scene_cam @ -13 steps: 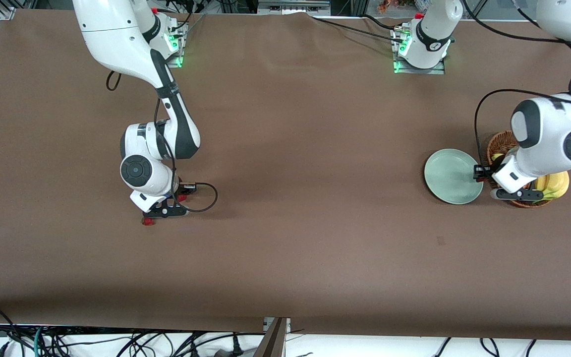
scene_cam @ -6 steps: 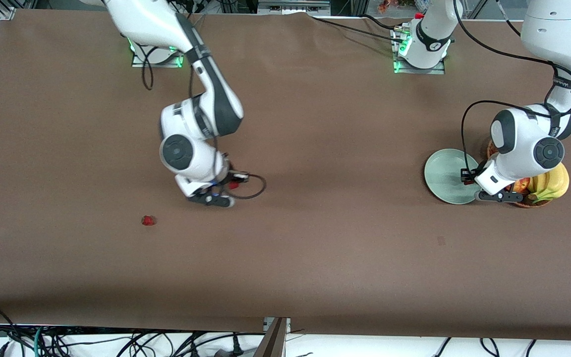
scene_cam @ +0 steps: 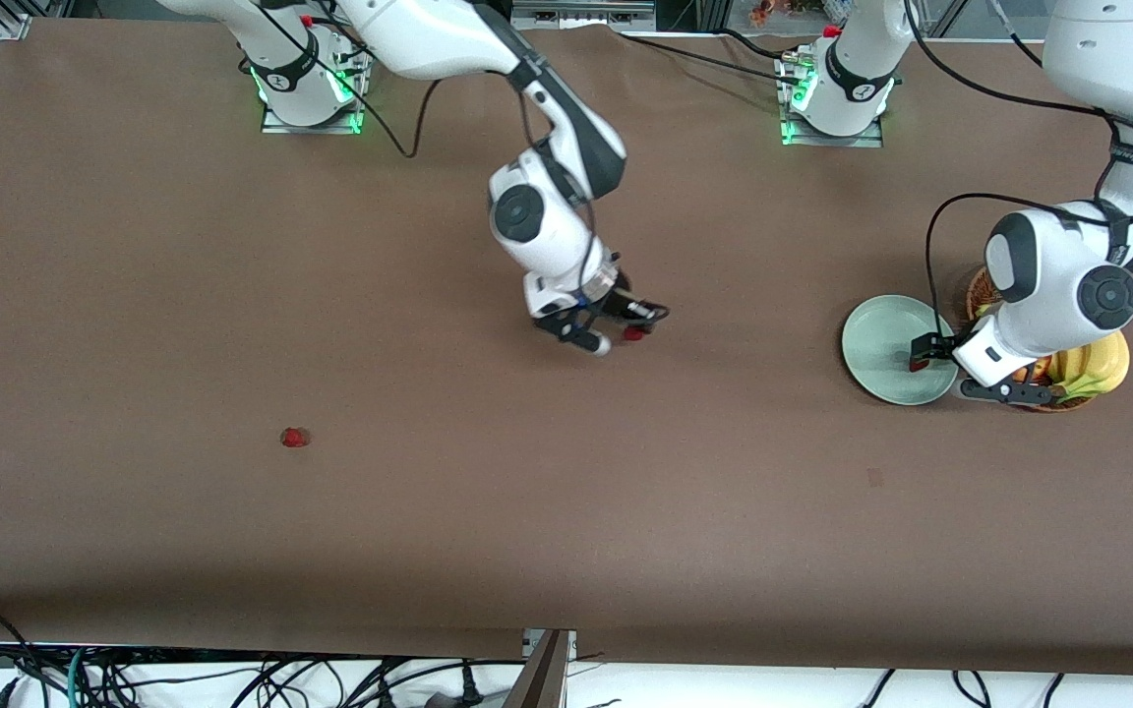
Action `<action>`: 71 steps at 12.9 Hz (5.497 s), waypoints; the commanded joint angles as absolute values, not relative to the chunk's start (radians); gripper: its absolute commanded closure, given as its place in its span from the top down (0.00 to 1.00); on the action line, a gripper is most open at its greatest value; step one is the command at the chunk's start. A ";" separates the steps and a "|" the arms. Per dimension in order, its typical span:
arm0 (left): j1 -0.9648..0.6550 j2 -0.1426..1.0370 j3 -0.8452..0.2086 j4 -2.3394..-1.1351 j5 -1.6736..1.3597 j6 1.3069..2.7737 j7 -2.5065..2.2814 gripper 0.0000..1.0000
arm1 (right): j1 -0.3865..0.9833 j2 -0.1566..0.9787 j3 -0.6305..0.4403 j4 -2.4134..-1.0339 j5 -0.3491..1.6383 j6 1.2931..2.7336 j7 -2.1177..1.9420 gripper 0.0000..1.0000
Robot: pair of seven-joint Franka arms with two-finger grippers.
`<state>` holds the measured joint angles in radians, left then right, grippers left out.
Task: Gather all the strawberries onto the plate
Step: 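Carry the second strawberry to mid-table with the right gripper, release, then grasp the strawberry with the left gripper while the right gripper grasps the last, then place the strawberry on the plate while the right gripper carries the last, then release the last strawberry at mid-table with the right gripper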
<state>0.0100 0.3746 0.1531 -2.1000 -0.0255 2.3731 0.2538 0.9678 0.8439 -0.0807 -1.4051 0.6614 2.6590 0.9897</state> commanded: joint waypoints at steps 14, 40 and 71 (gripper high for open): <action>-0.012 0.155 -0.168 -2.171 -0.031 2.247 -0.217 1.00 | 1.034 0.759 -0.679 -1.452 0.603 1.879 0.316 1.00; -0.029 0.378 -0.238 -2.042 0.142 2.309 -0.504 0.10 | 0.722 0.887 -0.701 -1.620 0.621 2.269 -0.670 0.12; -0.034 0.160 -0.033 -2.134 -0.066 2.171 -0.027 1.00 | 1.160 0.756 -0.747 -1.391 0.614 1.982 0.712 1.00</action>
<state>-0.0289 0.2240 0.0255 -2.0723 -0.0412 2.1659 0.0618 1.1563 0.7771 -0.6782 -1.3825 0.6305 2.0556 0.7415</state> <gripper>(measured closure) 0.000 0.000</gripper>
